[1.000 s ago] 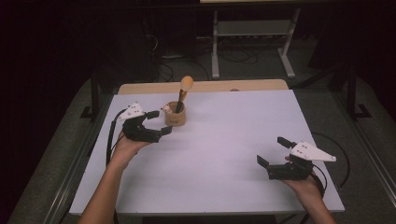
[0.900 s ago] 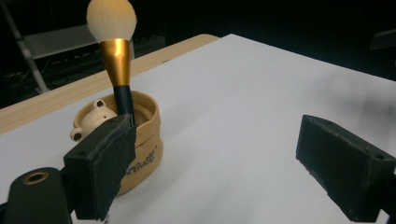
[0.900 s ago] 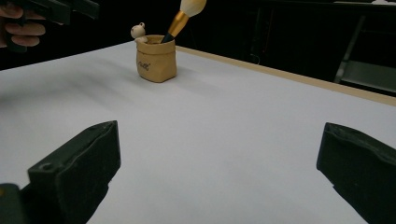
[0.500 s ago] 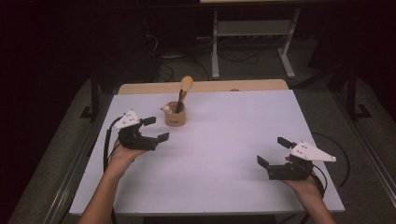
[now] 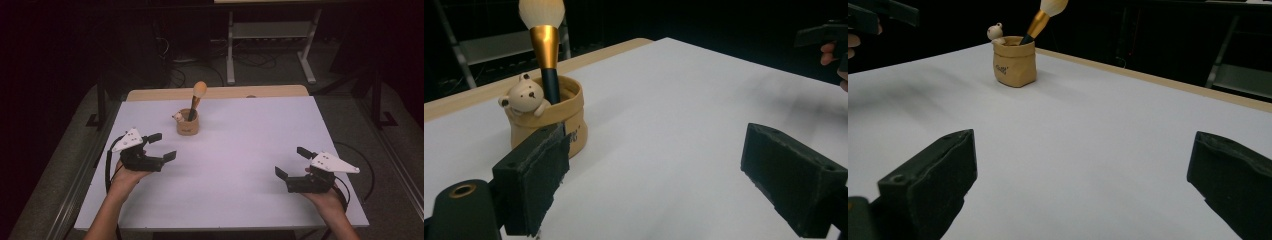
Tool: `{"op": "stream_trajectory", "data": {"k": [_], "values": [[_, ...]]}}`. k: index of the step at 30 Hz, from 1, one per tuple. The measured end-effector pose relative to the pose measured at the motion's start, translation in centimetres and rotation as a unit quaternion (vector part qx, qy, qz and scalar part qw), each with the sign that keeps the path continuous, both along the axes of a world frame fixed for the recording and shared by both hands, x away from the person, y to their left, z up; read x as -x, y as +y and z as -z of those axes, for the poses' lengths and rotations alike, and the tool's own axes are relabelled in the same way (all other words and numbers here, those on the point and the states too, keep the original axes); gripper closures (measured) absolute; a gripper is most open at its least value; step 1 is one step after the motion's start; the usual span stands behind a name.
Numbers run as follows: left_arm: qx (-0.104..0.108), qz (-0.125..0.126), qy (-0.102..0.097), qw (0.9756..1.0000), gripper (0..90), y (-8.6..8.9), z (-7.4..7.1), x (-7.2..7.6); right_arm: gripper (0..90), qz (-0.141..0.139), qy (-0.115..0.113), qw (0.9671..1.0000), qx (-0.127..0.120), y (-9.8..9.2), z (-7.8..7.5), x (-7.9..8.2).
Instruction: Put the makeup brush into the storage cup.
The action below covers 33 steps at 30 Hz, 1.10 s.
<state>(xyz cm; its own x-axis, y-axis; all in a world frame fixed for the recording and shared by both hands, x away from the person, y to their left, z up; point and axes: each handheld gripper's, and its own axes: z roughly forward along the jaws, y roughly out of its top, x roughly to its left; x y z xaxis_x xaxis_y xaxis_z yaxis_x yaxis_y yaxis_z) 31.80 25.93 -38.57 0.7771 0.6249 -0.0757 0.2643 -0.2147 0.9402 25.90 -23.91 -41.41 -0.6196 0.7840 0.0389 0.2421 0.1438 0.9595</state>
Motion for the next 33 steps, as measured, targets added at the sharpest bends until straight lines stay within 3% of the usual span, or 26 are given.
{"op": "stream_trajectory", "data": {"k": [21,23,33], "values": [[0.016,-0.006,-0.013,0.9998,11.5,1.1,1.2,3.5,0.0,0.001,-0.001,1.0,0.002,0.0,0.0,0.0],[0.019,-0.008,-0.013,0.9997,11.5,1.3,1.3,3.8,0.0,0.002,0.007,1.0,0.0,0.0,0.0,0.0],[0.017,-0.009,-0.009,0.9998,11.5,1.5,2.0,5.3,0.0,0.001,0.004,1.0,0.001,0.0,0.1,0.0]]}}
